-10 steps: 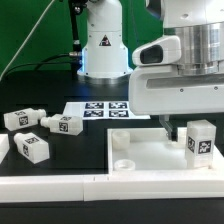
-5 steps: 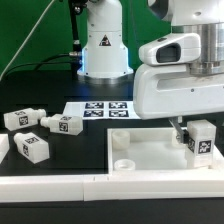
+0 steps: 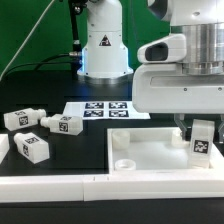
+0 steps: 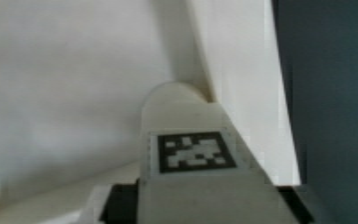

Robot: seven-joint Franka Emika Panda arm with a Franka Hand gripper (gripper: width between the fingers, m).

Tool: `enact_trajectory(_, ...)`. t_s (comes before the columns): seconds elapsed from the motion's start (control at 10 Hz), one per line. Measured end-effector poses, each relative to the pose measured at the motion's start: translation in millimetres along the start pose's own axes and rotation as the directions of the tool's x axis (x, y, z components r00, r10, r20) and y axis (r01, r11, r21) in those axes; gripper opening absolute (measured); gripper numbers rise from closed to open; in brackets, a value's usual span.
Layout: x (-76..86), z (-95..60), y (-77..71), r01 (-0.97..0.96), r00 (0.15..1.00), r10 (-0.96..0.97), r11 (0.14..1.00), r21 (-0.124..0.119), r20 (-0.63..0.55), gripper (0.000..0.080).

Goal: Assemble one leg

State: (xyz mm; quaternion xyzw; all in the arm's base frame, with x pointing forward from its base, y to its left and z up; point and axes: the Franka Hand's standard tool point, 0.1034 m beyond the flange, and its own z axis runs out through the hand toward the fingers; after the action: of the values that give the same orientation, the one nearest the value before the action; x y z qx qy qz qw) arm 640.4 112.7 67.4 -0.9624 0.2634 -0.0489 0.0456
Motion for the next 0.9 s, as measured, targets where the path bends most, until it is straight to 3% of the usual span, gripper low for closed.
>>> enact_trajectory(0.2,0.3,0.8,2.2,-0.318,0.948,0.318,0.948,0.017,0.02,0.0288)
enact_trajectory(0.4,0.2,1.2,2.4,-0.593,0.804,0.592,0.805,0.022,0.052,0.0288)
enact_trajectory(0.6,-0.1,1.3,2.3,-0.698,0.715,0.696,0.716,0.019,0.066,0.0288)
enact_trajectory(0.9,-0.7,1.4,1.9,-0.643,0.765,0.641,0.765,0.021,0.062,0.0294)
